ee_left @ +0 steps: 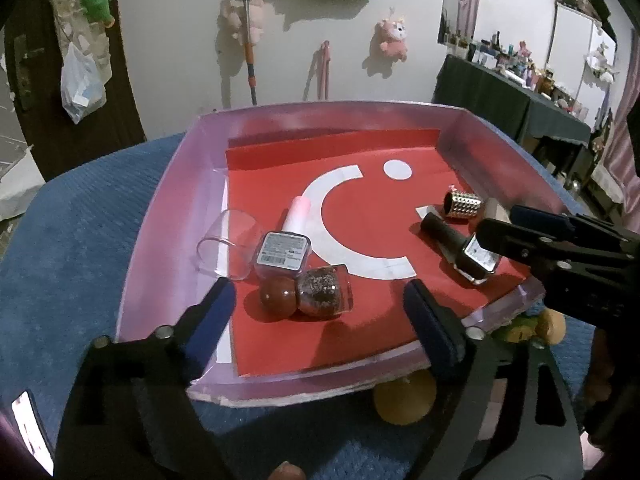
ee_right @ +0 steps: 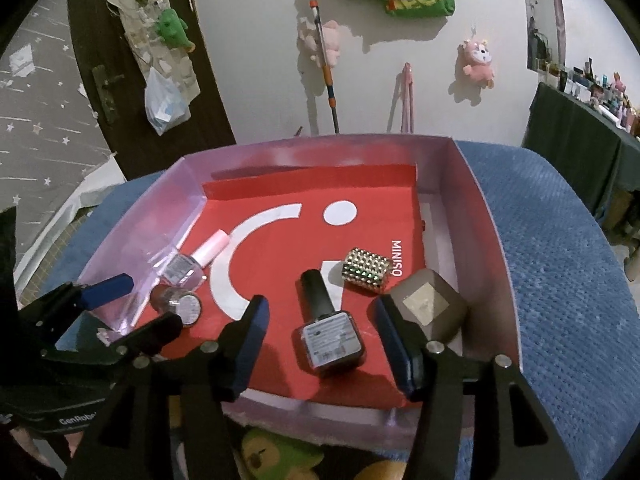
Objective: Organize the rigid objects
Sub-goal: 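Withdraw both open tools from the box toward the remaining items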
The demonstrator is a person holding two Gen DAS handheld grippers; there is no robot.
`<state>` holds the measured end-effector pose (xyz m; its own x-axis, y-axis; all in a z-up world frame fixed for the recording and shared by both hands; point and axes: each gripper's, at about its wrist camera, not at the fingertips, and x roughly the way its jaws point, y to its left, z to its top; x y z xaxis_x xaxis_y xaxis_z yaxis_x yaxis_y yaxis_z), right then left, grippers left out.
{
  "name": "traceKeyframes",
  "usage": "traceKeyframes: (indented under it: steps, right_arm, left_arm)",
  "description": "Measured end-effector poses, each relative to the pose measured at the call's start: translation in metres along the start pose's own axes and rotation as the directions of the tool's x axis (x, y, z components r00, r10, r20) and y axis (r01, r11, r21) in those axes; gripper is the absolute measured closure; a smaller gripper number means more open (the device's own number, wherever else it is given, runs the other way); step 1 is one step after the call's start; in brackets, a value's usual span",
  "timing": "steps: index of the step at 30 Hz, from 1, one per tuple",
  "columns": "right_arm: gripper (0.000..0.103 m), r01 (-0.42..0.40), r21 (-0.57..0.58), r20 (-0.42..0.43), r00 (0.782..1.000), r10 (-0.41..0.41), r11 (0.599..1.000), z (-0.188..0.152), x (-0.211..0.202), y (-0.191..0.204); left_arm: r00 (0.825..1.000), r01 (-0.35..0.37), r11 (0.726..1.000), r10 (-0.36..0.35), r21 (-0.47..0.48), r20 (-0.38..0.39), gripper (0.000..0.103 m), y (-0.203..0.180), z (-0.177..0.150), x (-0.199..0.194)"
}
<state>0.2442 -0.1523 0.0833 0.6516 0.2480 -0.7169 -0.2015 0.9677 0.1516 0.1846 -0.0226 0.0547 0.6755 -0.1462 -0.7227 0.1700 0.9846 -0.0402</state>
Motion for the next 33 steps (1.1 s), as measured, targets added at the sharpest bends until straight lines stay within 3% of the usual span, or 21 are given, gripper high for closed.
traceKeyframes:
  steps: [7,21,33]
  right_arm:
    - [0.028,-0.048,0.009,0.056,0.997,0.048,0.999,-0.004,-0.033,0.006]
    - [0.000,-0.078,-0.016,0.145,0.986,0.079,0.997,-0.017,-0.082,0.020]
    - [0.000,-0.117,-0.024,0.188,0.975,0.119,0.993,-0.038,-0.107,0.025]
  left_arm:
    - [0.999,0.004,1.000,-0.002,-0.026,0.042,0.003,0.005,-0.005,-0.021]
    - [0.993,-0.012,1.000,0.013,-0.009,0.121,0.000,-0.003,-0.018,-0.061]
    - [0.990,-0.018,1.000,0.017,0.008,0.137,0.000,-0.015,-0.034,-0.079]
